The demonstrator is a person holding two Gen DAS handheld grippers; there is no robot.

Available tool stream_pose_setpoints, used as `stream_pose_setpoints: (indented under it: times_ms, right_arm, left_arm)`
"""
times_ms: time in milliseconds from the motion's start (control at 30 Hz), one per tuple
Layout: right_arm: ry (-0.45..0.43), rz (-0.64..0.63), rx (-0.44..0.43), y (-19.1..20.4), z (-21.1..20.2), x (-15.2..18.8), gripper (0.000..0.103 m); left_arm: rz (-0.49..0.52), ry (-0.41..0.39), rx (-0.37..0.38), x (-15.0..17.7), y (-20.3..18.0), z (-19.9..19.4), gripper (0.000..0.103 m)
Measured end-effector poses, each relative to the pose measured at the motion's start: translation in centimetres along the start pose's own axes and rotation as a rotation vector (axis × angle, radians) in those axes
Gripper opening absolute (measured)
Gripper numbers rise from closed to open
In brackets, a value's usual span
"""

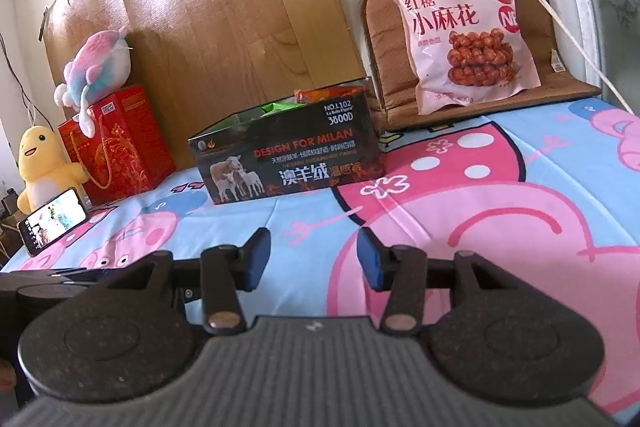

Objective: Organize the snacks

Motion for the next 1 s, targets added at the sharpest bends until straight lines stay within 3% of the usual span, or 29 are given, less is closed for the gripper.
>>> stream_pose_setpoints:
  times_ms: [1000]
  right_arm:
    - [0.002,0.005,-0.025,0.09,-0.06,-0.04,0.055]
  left_arm:
    - [-0.001,0.0,-0.006,-0.03,0.04,0.06,0.086]
Point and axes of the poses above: each gripper's, at about its wrist camera, not at the fingertips, and z roughly the way its jaws point, y to its left, x to its underside, the point moved 3 cm from there along z, roughly the way its jaws point, and after that the axes turned 9 degrees about x, right-handed, at the moved point
